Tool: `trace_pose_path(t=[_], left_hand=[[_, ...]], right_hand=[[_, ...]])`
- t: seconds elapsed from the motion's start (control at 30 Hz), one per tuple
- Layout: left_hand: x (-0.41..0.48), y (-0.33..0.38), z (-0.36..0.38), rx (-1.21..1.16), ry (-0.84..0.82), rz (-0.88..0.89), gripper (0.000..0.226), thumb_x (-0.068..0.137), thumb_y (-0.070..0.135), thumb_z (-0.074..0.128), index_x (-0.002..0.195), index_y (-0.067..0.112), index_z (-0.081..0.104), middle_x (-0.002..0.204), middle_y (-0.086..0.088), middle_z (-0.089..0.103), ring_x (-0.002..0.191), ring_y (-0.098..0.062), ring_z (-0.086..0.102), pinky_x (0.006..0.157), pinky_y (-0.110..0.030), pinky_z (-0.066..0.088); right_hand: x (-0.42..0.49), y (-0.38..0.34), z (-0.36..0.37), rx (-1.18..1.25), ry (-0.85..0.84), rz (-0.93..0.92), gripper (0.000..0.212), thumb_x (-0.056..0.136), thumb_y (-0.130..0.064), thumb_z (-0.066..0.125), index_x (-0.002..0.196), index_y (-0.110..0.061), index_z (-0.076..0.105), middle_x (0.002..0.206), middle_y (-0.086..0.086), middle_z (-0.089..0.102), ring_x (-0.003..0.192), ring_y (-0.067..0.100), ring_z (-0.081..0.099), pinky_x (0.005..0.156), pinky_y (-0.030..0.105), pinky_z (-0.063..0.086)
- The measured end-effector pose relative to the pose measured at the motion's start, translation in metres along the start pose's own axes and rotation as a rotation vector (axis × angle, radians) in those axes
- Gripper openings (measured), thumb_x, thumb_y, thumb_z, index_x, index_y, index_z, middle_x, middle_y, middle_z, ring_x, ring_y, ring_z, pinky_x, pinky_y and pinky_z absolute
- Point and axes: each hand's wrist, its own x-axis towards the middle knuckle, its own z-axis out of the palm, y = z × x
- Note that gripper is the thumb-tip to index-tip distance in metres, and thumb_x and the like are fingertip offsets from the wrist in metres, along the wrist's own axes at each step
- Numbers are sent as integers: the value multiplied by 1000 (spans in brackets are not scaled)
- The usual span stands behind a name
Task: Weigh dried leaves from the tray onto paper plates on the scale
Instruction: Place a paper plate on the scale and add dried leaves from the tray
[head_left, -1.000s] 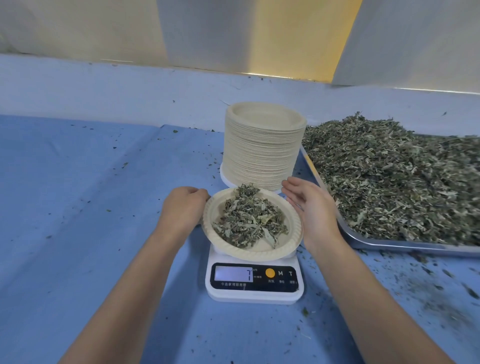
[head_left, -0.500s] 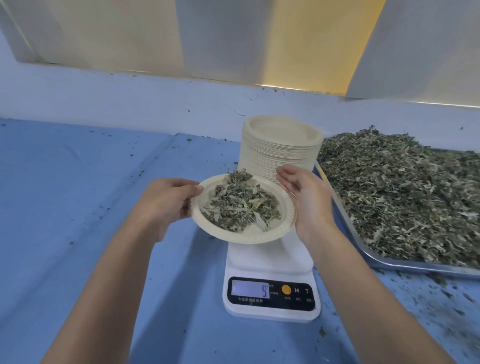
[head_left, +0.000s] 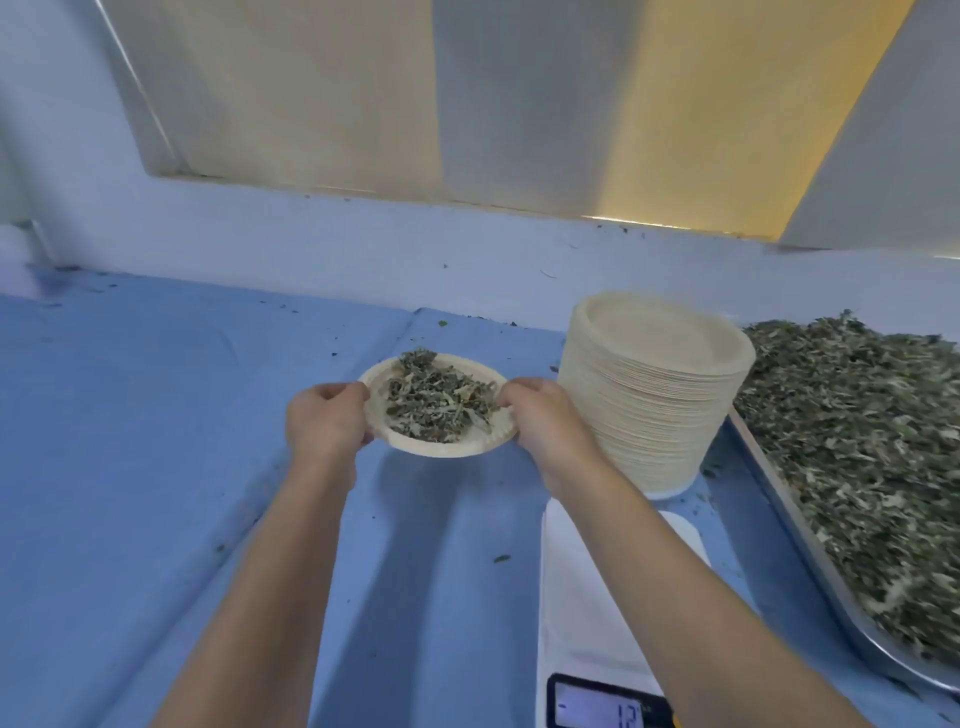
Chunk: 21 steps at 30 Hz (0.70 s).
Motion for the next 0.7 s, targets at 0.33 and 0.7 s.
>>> trace_pose_path(t=[0.33,0.7], left_hand=[[54,-34,79,-91,112,-148,22,86,20,61,95,-1,60,91,-14,65,68,-26,65,76,-40,57],[106,-45,142,-134,42,-270,3,84,-2,58,87,0,58,63,-10,56,51,-23,59,61,-35,57]], right_hand=[[93,19,28,343,61,313,44,86,-6,50,129,-3,43,117,14,57,109,29,59,88,39,51],[147,26,46,466,-35,414,29,90,-5,47,118,-8,49,120,17,54,86,26,58,80,32,50]])
